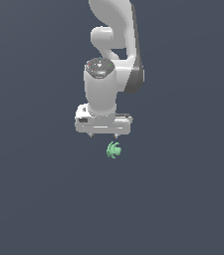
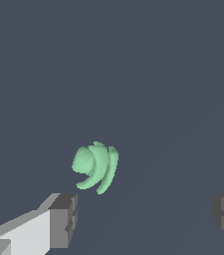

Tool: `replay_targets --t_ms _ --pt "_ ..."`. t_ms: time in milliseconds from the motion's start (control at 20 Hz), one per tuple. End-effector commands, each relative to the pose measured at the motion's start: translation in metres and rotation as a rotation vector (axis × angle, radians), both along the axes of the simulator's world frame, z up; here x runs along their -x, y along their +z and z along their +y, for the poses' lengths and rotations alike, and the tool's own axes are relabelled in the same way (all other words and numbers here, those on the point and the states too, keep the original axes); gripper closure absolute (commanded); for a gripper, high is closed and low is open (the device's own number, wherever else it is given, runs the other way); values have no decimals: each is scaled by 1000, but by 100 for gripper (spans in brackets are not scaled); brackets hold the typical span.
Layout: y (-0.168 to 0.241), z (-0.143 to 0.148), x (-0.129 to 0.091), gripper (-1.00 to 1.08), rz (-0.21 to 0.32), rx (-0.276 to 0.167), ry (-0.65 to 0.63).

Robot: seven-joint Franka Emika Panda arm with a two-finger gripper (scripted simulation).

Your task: Pick up the object and move it to a goal position.

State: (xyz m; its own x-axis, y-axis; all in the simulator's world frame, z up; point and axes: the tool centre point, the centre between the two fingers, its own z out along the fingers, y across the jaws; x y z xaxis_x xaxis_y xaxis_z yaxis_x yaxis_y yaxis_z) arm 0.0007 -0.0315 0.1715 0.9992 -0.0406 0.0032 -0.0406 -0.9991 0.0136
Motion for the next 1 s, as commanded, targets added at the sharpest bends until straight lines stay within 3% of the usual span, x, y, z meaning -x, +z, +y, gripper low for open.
replay_targets --t_ms 0,450,950 --pt "0 0 0 -92 0 0 0" --pt "9 9 -9 -92 -30 11 32" --pt "-3 14 -8 -92 -26 5 -10"
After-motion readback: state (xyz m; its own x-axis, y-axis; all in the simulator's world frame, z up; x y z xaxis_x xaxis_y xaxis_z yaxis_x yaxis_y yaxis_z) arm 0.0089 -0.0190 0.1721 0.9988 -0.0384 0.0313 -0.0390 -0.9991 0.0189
